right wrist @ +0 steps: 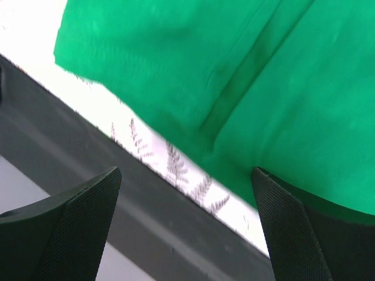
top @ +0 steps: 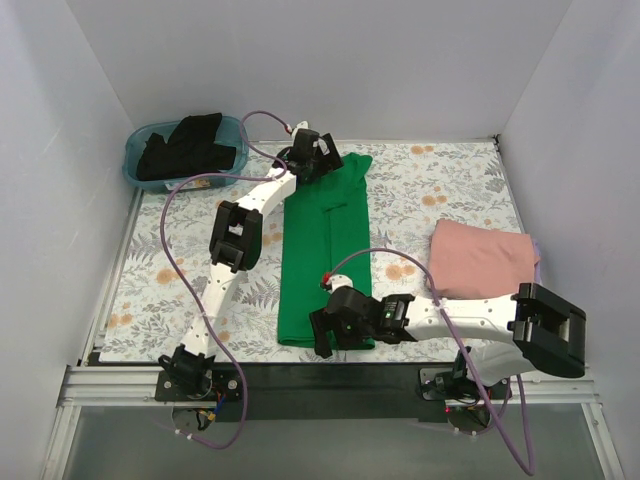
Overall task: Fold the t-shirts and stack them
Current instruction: Fold the tshirt
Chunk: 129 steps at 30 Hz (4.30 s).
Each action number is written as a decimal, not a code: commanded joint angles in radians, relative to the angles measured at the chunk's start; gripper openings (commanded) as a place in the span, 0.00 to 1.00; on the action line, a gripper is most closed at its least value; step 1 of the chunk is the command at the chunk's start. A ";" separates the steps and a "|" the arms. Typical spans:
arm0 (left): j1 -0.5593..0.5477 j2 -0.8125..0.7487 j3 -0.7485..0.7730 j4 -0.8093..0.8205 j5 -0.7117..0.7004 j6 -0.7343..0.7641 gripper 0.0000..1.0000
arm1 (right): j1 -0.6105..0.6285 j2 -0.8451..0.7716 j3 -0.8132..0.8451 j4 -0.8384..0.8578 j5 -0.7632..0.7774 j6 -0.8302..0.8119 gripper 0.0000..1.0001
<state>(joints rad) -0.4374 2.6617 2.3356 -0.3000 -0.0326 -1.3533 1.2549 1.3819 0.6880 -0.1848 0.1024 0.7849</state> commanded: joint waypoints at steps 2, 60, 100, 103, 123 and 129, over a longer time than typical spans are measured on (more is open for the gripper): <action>0.000 0.029 -0.001 -0.053 -0.010 0.028 0.98 | 0.037 -0.091 0.076 -0.142 0.069 -0.019 0.98; -0.359 -1.717 -2.020 -0.179 0.100 -0.428 0.04 | -0.015 -0.219 -0.188 -0.220 0.169 0.200 0.28; -0.113 -1.217 -1.380 0.007 -0.070 -0.225 0.00 | -0.544 0.026 0.320 -0.022 0.175 -0.375 0.01; -0.078 -1.130 -1.306 0.030 -0.069 -0.208 0.00 | -0.600 0.087 0.373 0.022 0.137 -0.417 0.01; 0.066 -0.766 -1.052 0.105 0.060 -0.150 0.06 | -0.784 0.449 0.645 0.061 -0.053 -0.492 0.01; 0.077 -0.782 -1.004 0.088 0.051 -0.138 0.80 | -0.833 0.536 0.775 0.050 -0.160 -0.521 0.65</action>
<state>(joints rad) -0.3702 1.9369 1.2816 -0.2100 0.0216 -1.5009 0.4480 1.9102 1.3777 -0.1619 0.0246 0.2985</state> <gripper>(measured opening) 0.716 0.565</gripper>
